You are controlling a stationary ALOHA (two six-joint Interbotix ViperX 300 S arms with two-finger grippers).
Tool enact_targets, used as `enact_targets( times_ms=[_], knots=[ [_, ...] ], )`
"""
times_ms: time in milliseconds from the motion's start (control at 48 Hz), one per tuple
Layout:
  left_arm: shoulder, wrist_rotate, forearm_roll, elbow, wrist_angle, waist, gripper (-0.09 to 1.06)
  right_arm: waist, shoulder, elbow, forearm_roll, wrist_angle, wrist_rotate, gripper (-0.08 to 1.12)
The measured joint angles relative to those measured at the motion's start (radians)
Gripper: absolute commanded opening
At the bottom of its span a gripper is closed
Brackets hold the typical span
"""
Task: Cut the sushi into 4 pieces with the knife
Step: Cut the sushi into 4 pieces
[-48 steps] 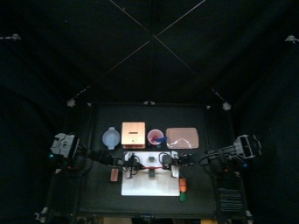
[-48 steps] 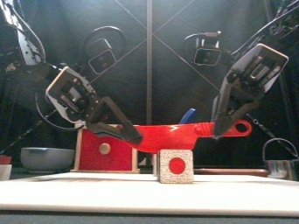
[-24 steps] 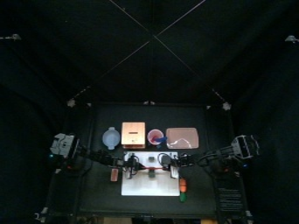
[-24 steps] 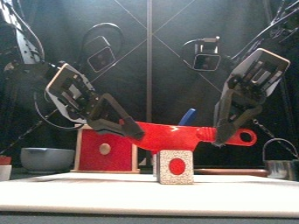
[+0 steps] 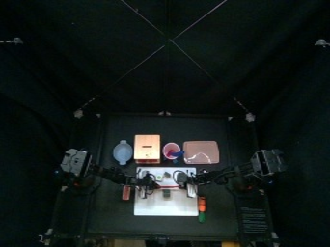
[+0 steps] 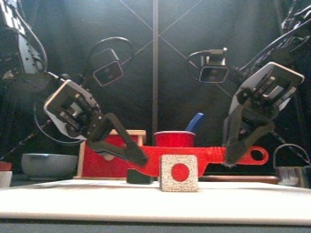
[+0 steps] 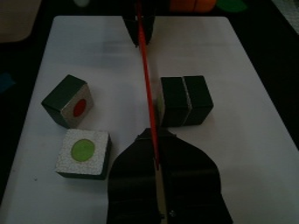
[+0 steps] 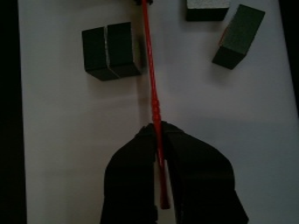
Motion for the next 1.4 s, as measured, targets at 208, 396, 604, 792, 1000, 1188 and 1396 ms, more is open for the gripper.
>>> enact_targets(
  times_ms=[208, 396, 604, 792, 1000, 1188, 1396],
  knots=[
    [0.041, 0.003, -0.023, -0.020, 0.041, -0.002, 0.20, -0.002, 0.023, -0.006, 0.000, 0.000, 0.000, 0.06],
    [0.061, 0.006, -0.028, -0.040, 0.066, 0.008, 0.20, -0.005, 0.028, -0.006, -0.006, 0.012, 0.000, 0.06],
    [0.058, 0.008, -0.009, -0.048, 0.071, 0.058, 0.20, -0.046, 0.018, -0.011, -0.044, 0.040, -0.003, 0.06],
    [0.038, 0.009, 0.038, -0.046, 0.083, 0.107, 0.20, -0.080, 0.006, -0.020, -0.067, 0.066, -0.002, 0.06],
    [0.015, 0.009, 0.063, -0.043, 0.092, 0.106, 0.20, -0.080, -0.017, -0.037, -0.067, 0.098, -0.002, 0.06],
    [-0.034, 0.009, 0.077, -0.034, 0.106, 0.078, 0.20, -0.044, -0.067, -0.043, -0.054, 0.110, -0.002, 0.06],
    [-0.101, 0.006, 0.083, -0.023, 0.112, 0.023, 0.20, 0.002, -0.117, -0.044, -0.038, 0.110, 0.000, 0.06]
  ],
)
